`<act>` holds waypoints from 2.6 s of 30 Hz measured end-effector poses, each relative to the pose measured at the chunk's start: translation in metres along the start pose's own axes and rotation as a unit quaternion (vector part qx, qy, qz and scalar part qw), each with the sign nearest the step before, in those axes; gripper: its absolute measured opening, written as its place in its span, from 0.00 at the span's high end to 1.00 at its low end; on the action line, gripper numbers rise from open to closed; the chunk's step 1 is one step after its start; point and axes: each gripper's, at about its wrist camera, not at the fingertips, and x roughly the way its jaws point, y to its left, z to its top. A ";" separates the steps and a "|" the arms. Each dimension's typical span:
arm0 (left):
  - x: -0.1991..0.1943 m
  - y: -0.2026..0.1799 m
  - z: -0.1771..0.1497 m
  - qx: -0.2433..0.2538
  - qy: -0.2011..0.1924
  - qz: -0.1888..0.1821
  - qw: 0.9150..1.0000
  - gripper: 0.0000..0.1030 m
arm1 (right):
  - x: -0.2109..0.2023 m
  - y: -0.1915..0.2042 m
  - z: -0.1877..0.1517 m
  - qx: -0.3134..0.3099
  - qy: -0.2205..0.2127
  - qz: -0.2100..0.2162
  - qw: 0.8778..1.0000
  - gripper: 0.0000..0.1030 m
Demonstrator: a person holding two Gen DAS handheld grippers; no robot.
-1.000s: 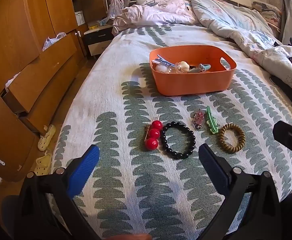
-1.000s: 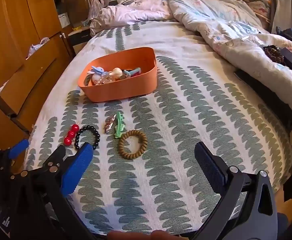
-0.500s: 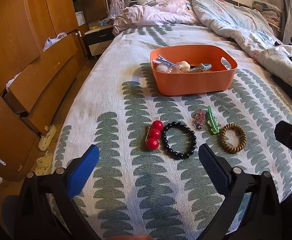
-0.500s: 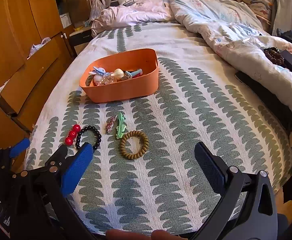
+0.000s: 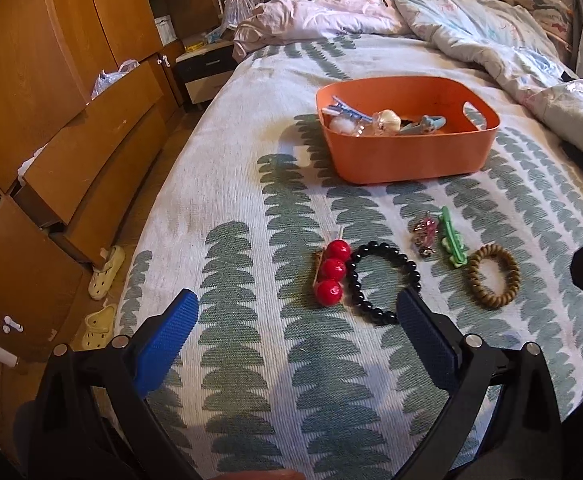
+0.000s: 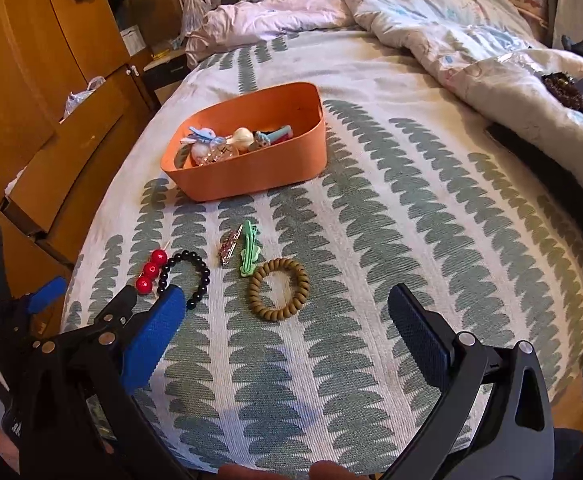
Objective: Organize jewelry
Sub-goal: 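Move the left tool toward the red cherry clip while the right tool nears the brown bracelet, then close the left tool on the red cherry clip while the right tool grips the brown bead bracelet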
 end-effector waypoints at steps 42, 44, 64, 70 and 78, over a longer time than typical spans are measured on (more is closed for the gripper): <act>0.065 0.006 0.020 -0.003 0.059 -0.038 0.998 0.05 | 0.080 -0.018 0.005 -0.009 0.074 -0.035 0.997 0.03; 0.066 0.006 0.020 -0.004 0.062 -0.040 0.997 0.05 | 0.082 -0.018 0.005 -0.011 0.073 -0.043 0.996 0.05; 0.075 0.006 0.024 -0.013 0.074 -0.053 0.996 0.23 | 0.087 -0.021 0.005 -0.002 0.070 -0.046 0.996 0.08; 0.075 0.006 0.023 -0.013 0.076 -0.060 0.995 0.31 | 0.087 -0.018 0.004 -0.010 0.071 -0.047 0.996 0.08; 0.077 0.008 0.025 -0.017 0.081 -0.080 0.993 0.40 | 0.087 -0.020 0.004 -0.011 0.069 -0.043 0.997 0.16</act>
